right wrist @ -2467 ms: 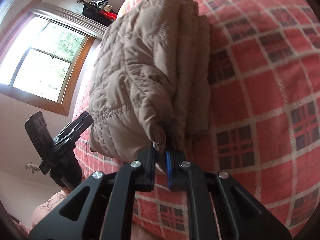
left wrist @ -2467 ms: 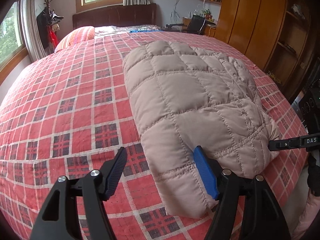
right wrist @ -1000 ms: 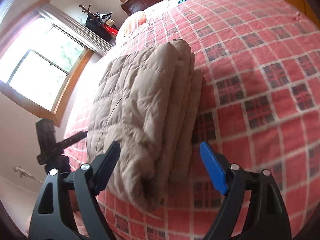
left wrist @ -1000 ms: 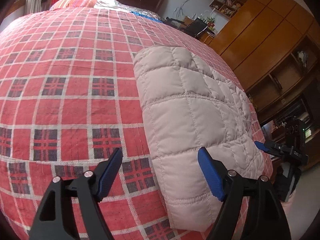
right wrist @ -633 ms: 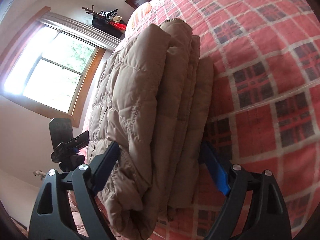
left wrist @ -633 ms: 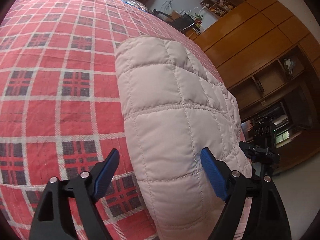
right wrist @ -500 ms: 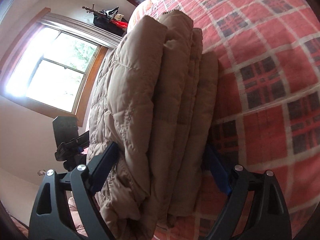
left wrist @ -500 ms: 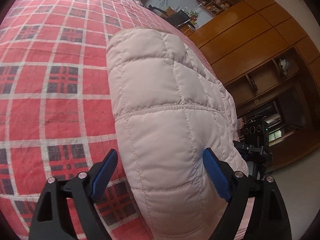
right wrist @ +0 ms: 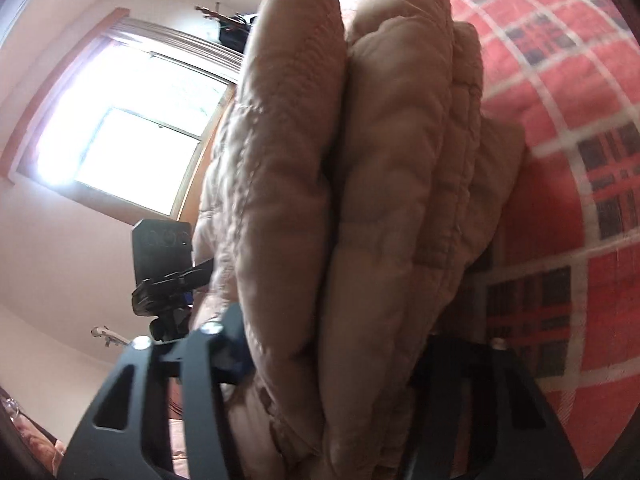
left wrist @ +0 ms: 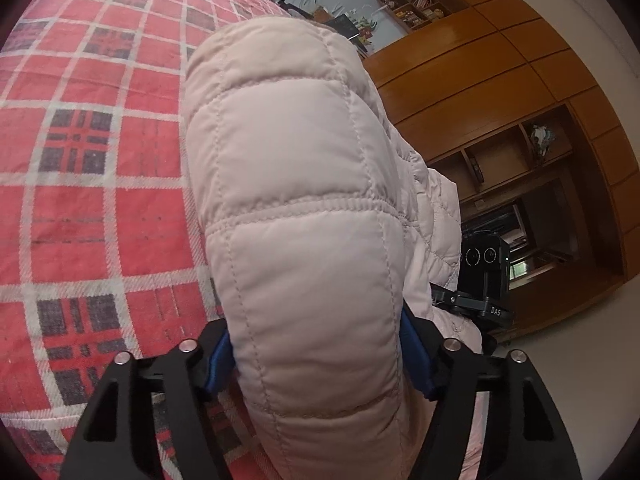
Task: Fold large clothes
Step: 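Grasp the bundle's end with both tools and fold it over onto itself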
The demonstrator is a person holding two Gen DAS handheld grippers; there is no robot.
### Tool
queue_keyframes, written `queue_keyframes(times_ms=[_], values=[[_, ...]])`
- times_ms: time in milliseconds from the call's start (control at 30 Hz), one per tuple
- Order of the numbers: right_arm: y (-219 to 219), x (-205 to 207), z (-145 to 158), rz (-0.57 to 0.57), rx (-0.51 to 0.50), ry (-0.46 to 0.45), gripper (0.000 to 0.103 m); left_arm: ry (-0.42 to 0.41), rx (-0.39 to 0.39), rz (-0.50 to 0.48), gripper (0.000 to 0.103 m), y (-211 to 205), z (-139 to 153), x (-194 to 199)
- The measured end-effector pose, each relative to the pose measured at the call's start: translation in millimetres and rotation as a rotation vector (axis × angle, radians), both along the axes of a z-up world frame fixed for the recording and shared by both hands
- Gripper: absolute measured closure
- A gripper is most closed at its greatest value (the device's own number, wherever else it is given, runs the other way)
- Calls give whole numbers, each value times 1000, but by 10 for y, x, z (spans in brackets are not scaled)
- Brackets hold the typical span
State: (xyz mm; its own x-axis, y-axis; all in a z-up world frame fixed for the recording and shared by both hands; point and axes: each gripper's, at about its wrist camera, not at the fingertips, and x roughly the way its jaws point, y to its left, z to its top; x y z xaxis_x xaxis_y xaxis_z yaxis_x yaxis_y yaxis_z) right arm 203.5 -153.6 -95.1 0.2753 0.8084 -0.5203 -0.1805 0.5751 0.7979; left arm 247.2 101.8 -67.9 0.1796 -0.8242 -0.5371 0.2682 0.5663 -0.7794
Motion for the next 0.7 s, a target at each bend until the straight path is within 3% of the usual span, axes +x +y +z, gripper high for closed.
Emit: queue_keyframes(times_ms=[233, 433, 600, 700], values=[[181, -49, 396, 35, -23, -76, 61, -74, -52, 28, 44, 222, 325, 8], [606, 325, 760, 99, -45, -127, 61, -153, -46, 114, 44, 635, 644, 196], [1017, 681, 858, 135, -47, -132, 61, -165, -30, 184, 43, 1054, 703, 489], [1117, 953, 741, 144, -36, -99, 61, -152, -16, 209, 42, 1287, 641, 714]])
